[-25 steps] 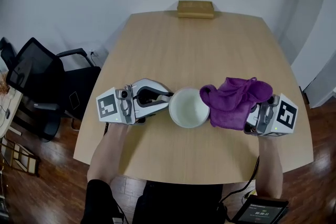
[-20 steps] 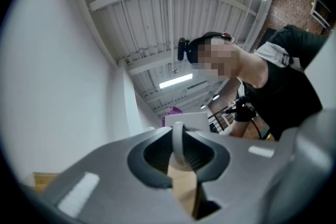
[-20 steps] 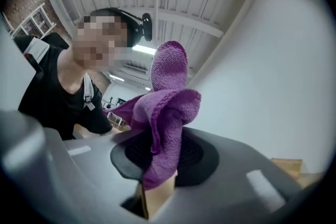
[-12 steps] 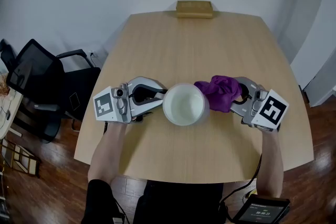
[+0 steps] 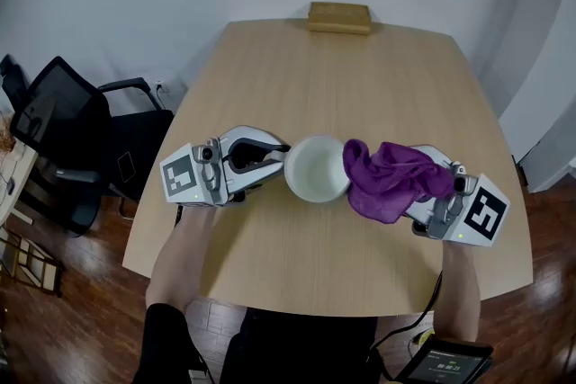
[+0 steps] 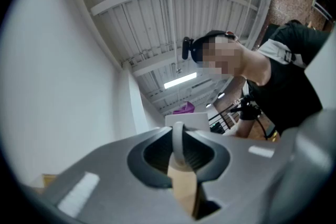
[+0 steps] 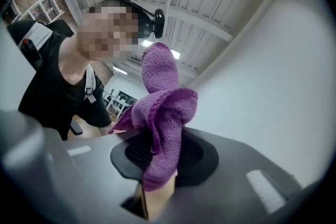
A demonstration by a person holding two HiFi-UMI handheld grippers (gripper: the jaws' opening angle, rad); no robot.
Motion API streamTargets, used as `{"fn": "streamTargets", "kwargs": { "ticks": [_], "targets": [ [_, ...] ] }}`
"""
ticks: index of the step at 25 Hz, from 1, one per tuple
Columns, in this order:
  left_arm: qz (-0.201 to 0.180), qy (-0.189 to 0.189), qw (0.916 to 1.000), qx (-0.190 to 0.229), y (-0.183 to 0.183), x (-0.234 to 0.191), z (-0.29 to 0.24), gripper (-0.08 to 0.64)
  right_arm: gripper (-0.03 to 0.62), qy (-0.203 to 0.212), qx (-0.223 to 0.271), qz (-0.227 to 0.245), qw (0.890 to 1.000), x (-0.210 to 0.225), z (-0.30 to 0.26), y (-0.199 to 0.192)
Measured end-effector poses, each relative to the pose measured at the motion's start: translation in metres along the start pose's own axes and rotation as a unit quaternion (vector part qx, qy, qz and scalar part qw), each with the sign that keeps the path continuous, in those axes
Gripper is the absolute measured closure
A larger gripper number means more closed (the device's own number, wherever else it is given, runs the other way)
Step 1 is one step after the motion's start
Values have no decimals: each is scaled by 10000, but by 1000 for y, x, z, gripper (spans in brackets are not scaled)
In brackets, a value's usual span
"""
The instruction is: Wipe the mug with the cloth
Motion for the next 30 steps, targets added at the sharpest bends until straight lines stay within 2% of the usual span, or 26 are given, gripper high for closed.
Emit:
{"fn": "streamTargets", "kwargs": {
  "ticks": [4, 6, 8, 11, 14, 16, 19, 22, 25, 28, 30],
  "targets": [
    [-90, -132, 9998, 77, 6, 3, 1, 495, 515, 94, -1264, 42, 9919, 4, 5, -34],
    [-99, -279, 9995, 103, 8, 5, 0, 495, 514, -100, -1569, 28, 9876, 10, 4, -42],
    [-121, -418, 9990, 40, 9, 7, -2, 495, 515, -318, -1298, -2, 9910, 20, 9, -36],
    [-124, -499, 9986, -92, 7, 9, -5, 495, 514, -467, -66, -162, 9988, 29, 23, -10],
    [-168, -537, 9982, -188, 7, 11, -8, 495, 515, -282, 1052, -740, 9913, 24, 26, 11],
    [-238, -561, 9978, -264, 6, 14, -13, 495, 514, -108, 1281, -939, 9872, 19, 23, 13],
    [-359, -620, 9967, -391, 5, 21, -20, 494, 514, 48, 1184, -1104, 9868, 14, 13, 1],
    [-475, -625, 9959, -447, 6, 23, -21, 494, 515, 33, 1163, -1256, 9852, 19, 9, -12],
    [-543, -630, 9953, -500, 8, 24, -21, 494, 515, 47, 718, -1357, 9881, 22, 9, -25],
    [-595, -676, 9944, -553, 6, 26, -24, 491, 515, -17, -455, -1162, 9922, 22, 4, -51],
    [-599, -699, 9942, -551, 4, 27, -26, 491, 515, -72, -1191, -953, 9883, 20, 1, -68]
  ]
}}
Point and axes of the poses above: the fingertips, and each gripper's own axes: z backward along the fingers, x to its right, y out of its top, the point moved 9 cm from there along z, backward along the fingers, and after that the axes turned 7 degrees about z, right-handed, at the moved point
